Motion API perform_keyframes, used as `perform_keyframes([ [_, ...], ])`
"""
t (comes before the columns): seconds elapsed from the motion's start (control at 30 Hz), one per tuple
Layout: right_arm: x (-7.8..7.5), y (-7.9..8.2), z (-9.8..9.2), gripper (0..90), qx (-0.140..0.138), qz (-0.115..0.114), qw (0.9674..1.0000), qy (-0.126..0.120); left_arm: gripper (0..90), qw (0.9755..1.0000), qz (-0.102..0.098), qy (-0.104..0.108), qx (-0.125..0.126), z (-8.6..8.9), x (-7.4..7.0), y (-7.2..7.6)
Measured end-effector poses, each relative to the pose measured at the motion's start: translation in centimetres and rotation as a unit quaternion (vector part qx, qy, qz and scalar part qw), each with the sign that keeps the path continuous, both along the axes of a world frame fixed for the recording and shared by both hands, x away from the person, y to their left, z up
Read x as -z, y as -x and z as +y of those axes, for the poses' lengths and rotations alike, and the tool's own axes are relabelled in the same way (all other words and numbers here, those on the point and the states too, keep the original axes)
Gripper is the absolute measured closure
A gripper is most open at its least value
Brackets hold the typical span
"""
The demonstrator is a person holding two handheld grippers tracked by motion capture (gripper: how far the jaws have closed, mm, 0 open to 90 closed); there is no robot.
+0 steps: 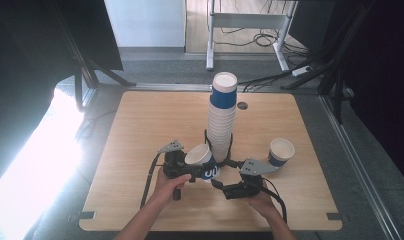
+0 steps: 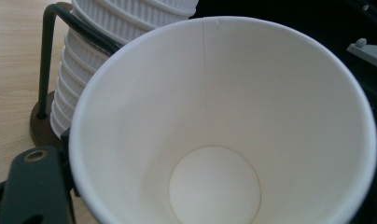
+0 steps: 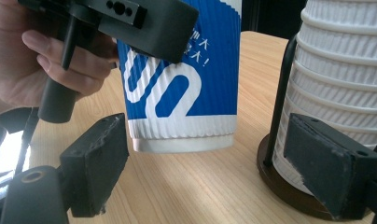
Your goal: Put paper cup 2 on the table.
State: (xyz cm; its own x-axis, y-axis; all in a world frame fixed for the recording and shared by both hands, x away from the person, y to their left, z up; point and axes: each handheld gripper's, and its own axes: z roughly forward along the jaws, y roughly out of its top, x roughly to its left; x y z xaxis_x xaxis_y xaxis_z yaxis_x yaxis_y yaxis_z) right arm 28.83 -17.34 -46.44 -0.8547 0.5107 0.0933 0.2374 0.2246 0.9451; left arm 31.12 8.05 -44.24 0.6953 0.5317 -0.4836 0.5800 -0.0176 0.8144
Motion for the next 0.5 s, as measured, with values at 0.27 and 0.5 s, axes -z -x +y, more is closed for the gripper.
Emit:
perform_keyframes([
  [0.27, -0.2, -0.1, 0.2, 14.8, -0.008, 0.004, 0.9997, 0.024, 18.5, 0.9980, -0.027, -0.057, 0.001, -0.5, -0.2, 0.1],
  [0.5, 0.0, -0.1, 0.8, 14.4, -0.013, 0.012, 0.9991, 0.038, 18.5, 0.9920, -0.060, -0.111, 0.006, -1.3, -0.5, 0.5],
])
